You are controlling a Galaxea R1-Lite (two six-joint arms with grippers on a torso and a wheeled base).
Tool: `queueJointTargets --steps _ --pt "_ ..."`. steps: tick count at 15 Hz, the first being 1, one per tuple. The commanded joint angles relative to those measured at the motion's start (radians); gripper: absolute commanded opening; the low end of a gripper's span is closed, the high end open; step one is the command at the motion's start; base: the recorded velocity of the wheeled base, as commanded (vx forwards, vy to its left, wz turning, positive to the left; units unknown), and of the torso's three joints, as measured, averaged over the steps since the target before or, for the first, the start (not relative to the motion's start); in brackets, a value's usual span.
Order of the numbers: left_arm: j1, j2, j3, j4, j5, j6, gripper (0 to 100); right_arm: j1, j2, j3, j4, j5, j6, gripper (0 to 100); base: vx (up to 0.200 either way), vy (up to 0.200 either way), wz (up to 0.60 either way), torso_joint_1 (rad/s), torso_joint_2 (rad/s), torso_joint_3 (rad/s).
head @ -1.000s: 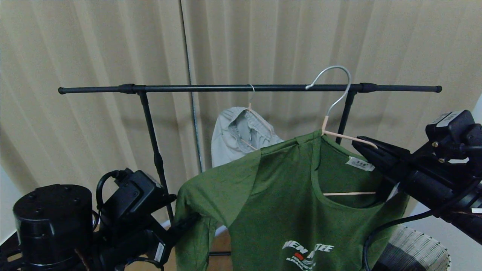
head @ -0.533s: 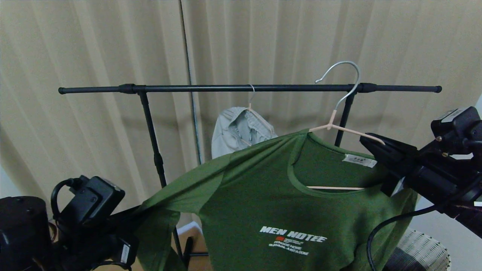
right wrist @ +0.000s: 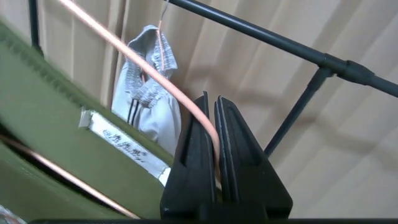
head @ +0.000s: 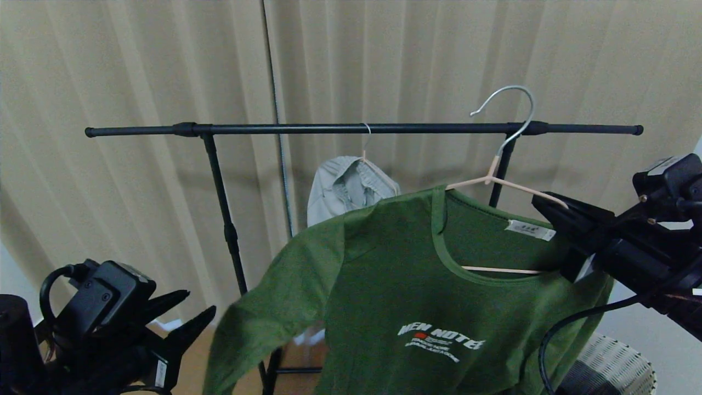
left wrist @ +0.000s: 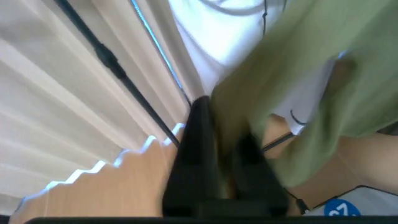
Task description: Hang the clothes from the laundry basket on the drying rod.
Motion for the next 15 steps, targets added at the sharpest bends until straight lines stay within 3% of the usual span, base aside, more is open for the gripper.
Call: queueJointTargets --steps 1,6,9,13,15 --pt "0.000 -0.040 0.005 -0.002 -0.002 -0.006 100 0.001 0.004 0.003 0.000 -0.001 -0.001 0 0.000 0.000 0.00 0.000 0.00 0.000" --pt "0.010 -0.168 0.011 -0.002 -0.004 -0.014 100 -0.018 0.008 0.009 0.001 0.001 -0.001 0 0.000 0.000 0.00 0.000 0.00 0.000" --pt "0.076 -0.306 0.002 0.038 -0.004 -0.012 100 -0.047 0.010 0.081 0.004 -0.001 0.003 0 0.000 0.000 0.00 0.000 0.00 0.000" --pt "0.148 -0.384 -0.017 0.071 -0.004 -0.014 100 -0.176 -0.019 0.101 0.050 -0.004 -0.052 0 0.000 0.000 0.00 0.000 0.00 0.000" --pt "0.180 -0.396 -0.006 0.071 -0.005 -0.017 100 -0.219 -0.047 0.103 0.102 -0.051 -0.096 0 0.000 0.000 0.00 0.000 0.00 0.000"
